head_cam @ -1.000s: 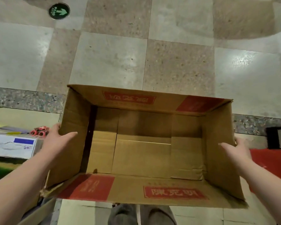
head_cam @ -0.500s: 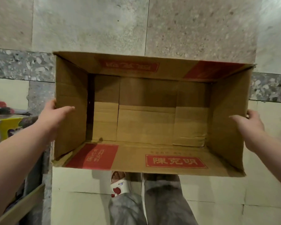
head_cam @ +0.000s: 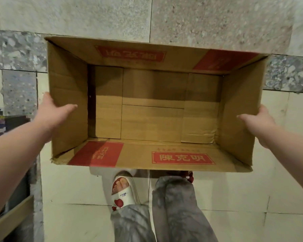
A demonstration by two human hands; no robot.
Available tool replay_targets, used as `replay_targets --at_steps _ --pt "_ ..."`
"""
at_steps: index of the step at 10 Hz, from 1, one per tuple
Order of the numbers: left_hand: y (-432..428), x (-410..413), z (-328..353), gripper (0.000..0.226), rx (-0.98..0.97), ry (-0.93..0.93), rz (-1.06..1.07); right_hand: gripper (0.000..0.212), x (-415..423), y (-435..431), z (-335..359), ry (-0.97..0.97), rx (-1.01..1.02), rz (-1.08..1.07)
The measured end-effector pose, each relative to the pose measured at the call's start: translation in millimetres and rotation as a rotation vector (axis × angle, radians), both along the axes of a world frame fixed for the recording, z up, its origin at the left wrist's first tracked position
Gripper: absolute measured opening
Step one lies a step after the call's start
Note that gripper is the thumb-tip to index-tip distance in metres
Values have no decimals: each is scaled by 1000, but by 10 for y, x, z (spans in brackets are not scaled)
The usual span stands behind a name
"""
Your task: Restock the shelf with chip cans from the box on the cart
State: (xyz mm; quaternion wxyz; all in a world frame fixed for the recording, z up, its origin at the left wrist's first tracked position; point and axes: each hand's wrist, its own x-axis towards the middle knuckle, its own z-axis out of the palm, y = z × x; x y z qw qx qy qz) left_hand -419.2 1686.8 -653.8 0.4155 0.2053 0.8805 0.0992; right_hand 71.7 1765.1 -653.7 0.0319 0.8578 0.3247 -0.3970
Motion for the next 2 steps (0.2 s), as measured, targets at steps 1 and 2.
replay_targets --at_steps 1,2 --pt "-259 281 207 77 -233 224 -370 67 -42 -215 260 -9 -55 77" --pt "-1053 736 486 60 -401 -18 -594 56 -21 -920 669 8 -209 174"
